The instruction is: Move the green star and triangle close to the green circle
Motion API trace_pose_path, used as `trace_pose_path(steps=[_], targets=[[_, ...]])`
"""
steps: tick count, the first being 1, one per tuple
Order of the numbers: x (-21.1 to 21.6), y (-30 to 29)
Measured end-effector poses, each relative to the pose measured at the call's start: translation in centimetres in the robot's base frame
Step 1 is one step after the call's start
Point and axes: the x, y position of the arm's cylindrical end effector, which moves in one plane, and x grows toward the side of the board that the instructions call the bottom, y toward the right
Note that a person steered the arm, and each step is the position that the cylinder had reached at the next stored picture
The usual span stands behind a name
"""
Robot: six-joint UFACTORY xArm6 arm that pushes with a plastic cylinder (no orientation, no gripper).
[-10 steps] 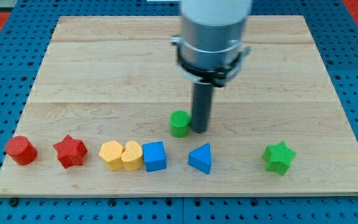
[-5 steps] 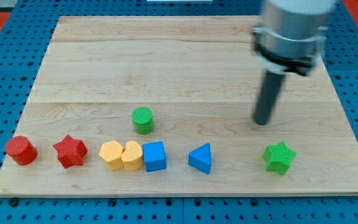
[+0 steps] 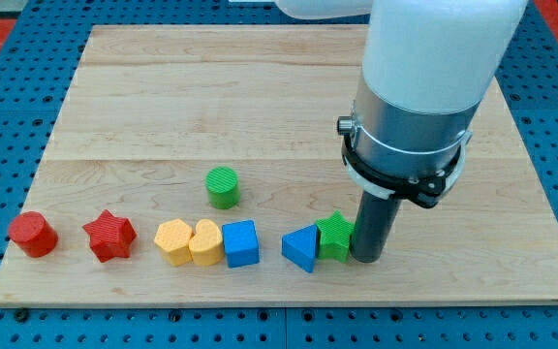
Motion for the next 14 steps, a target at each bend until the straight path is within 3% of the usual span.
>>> trace_pose_path(steps=[2,3,4,5,7,14], targets=[[-1.6,-5.7],[4.5,-3.7],[4.9,-6.3],[2.1,-9.3],[0.1,-9.7],[-6.2,-5.8]])
